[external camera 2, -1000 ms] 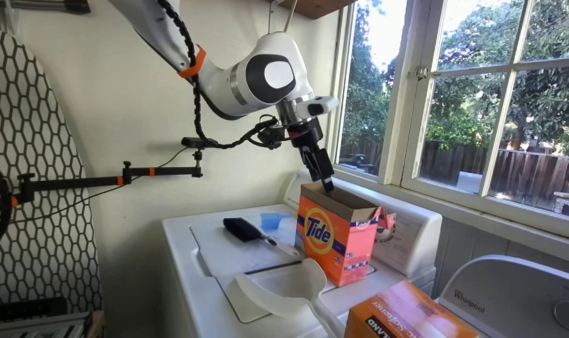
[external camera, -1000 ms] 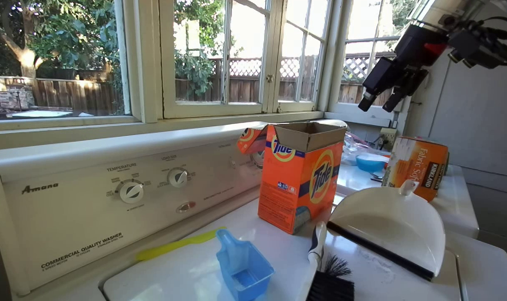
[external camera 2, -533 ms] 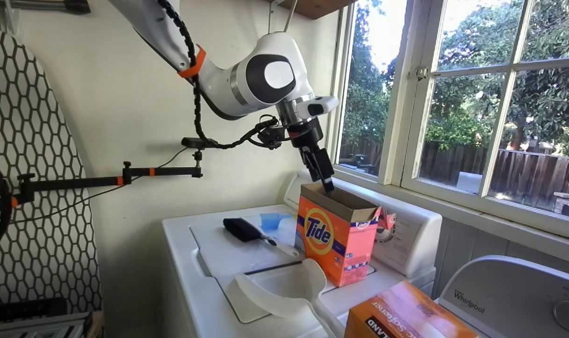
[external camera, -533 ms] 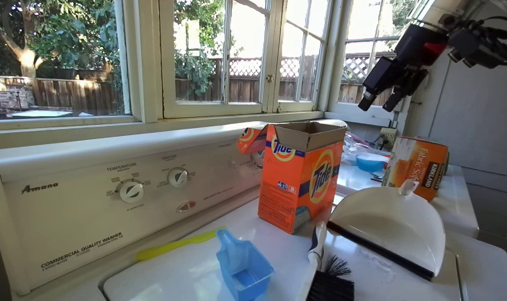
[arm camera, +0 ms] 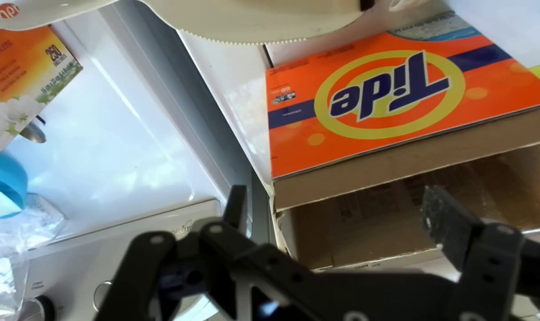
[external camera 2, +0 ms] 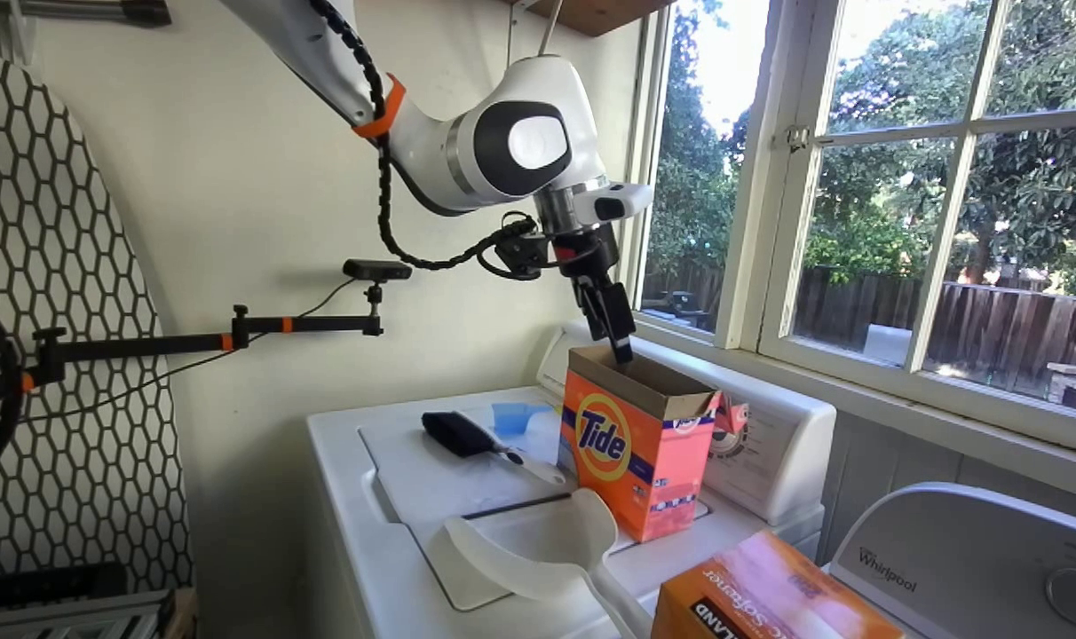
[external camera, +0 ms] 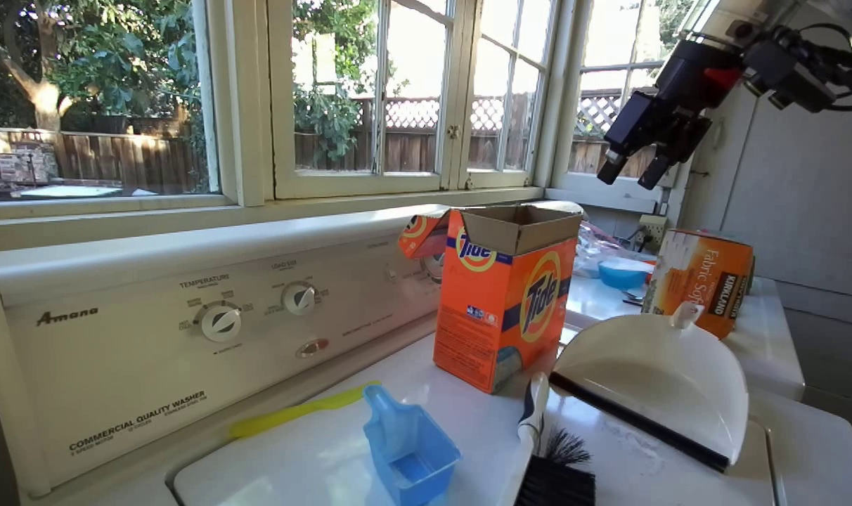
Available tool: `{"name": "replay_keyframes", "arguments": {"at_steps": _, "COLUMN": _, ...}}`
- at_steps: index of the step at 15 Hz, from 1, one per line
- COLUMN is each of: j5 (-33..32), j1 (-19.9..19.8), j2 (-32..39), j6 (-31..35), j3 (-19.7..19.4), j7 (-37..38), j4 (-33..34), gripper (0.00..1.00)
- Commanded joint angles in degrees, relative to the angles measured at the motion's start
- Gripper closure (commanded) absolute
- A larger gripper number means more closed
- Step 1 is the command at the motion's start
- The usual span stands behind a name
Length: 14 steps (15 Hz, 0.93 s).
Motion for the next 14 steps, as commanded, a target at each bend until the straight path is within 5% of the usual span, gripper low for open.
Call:
{"name": "replay_keyframes", "arguments": {"at_steps": 1, "j5": 1.32, "j1": 0.82, "j2": 3.15, "j6": -4.95, "j3": -1.22, "j7": -0.80, "j4": 4.39, "gripper": 0.00}}
{"name": "replay_keyframes", "arguments": {"at_steps": 14, "j5": -0.52, "j1": 4.10, "j2": 13.50, "j6": -2.99, "j3": -4.32, "j7": 3.59, "j4": 12.83, "gripper": 0.00}}
